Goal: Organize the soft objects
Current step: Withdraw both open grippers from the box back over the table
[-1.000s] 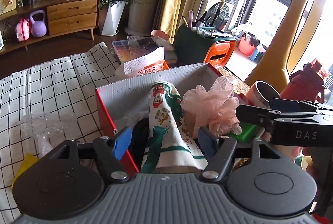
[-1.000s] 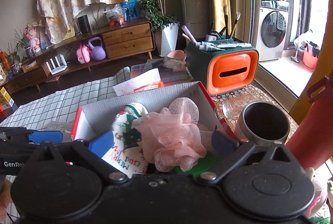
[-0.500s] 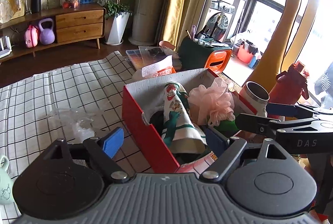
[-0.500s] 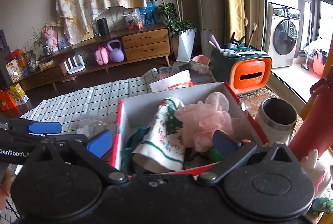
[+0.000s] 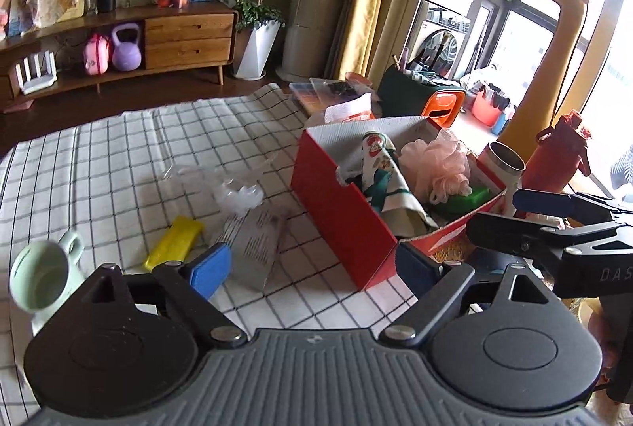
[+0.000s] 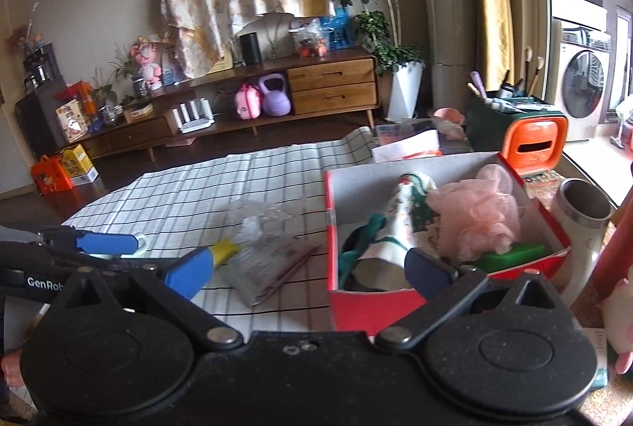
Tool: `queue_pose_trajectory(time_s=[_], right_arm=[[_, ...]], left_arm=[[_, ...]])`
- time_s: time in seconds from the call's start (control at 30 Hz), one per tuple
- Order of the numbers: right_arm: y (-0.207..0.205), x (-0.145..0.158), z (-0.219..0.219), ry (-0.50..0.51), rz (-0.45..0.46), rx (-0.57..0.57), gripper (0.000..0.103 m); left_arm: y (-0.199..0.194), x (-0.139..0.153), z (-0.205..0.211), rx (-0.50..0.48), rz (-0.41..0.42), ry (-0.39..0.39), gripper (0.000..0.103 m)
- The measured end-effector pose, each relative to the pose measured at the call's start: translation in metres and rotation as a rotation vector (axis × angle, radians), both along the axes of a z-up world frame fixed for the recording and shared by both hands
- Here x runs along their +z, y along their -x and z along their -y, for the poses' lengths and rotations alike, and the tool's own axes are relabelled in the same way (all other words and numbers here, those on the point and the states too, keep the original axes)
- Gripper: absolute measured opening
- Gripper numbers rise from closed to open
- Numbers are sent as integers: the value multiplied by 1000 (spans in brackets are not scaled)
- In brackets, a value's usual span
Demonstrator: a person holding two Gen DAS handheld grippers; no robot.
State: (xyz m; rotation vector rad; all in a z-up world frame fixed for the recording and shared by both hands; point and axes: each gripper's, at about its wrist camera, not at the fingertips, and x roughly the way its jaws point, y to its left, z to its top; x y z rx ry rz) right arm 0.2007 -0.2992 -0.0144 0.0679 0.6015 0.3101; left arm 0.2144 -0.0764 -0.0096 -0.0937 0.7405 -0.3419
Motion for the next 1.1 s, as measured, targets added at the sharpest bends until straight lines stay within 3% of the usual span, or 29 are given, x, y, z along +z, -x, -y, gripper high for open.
queue_pose_trajectory(time_s=[0.07, 0.13, 0.53, 0.73, 0.9, 1.1], right_arm=[[5, 1, -12, 0, 2, 27, 103], [10, 3, -25, 2, 8, 54, 103], [22, -7, -91, 1, 6, 163, 103], [21, -25, -115, 10, -22, 187, 103], [11, -39, -130, 47, -35, 186, 103], [-14, -59, -137, 74, -71, 150, 103]], left_arm=[[10, -1, -14, 12, -3, 15, 93], [20, -1, -27, 35, 5, 10, 103], [78, -7, -118, 221, 121, -42, 103], [90, -27, -158, 303, 111, -47, 103], [87, -50, -184, 346, 64, -7, 103], [76, -79, -205, 388, 14, -20, 103]])
